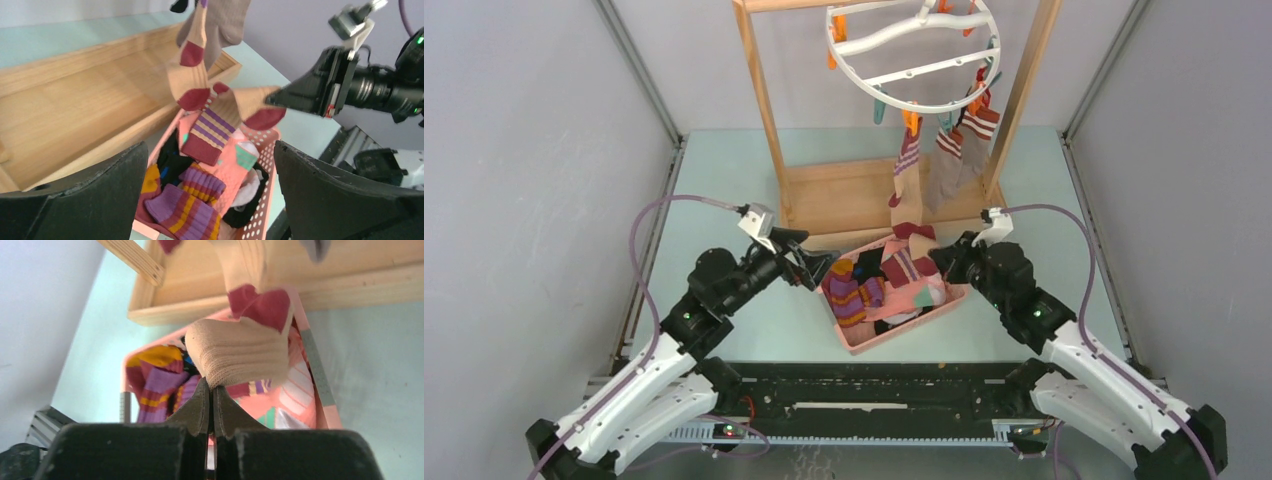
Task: Clip the socks to the hanger
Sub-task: Pick up the sock from the bin.
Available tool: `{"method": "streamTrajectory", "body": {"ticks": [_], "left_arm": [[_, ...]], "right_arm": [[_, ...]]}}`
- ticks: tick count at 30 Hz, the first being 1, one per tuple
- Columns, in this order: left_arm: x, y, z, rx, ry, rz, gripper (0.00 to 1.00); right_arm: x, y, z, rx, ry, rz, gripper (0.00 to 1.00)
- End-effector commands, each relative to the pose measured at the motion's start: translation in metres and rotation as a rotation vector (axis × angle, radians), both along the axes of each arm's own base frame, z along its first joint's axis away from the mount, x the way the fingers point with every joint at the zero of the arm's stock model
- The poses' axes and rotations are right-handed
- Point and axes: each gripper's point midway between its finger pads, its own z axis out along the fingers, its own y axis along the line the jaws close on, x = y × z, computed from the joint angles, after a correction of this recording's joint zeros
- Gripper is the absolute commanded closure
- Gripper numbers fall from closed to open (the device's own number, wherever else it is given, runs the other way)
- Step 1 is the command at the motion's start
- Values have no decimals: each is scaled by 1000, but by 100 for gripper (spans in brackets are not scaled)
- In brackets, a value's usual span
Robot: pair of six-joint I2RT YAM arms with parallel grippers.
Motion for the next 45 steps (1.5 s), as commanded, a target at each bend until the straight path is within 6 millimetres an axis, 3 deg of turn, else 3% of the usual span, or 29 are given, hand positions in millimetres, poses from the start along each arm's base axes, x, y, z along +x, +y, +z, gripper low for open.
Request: {"method": "streamTrajectory", "body": {"ticks": [1,5,8,12,16,21,28,32,40,45], "left_arm": [[-12,-18,-5,-99,8,-114,0],[-25,-29,-13,-160,-43,-215,0],[-24,-28,-12,-179,-171,-215,0],[-14,-29,-10,-136,-308,-194,0],[-8,-40,-22,-56,-379,-218,0],[-10,-51,-27,42,-535,-223,0],[15,-42,-37,175,-614,-163,4],[2,-54,-34,148,-639,-293,4],[-28,-89,-49,92,-541,-604,5],[-14,-103,-53,104,-523,-596,5]], "right_arm": [[2,3,71,75,-182,28,100],[-2,10,114,146,-264,60,100],[-2,22,143,188,-314,104,100],[-2,40,168,211,-353,156,100],[-3,55,186,240,-387,190,100],[-10,74,194,271,-402,241,100],[-33,94,202,288,-438,379,100],[-47,102,203,277,-459,459,100],[-65,108,207,244,-498,570,100],[-75,112,209,237,-534,640,100]]}}
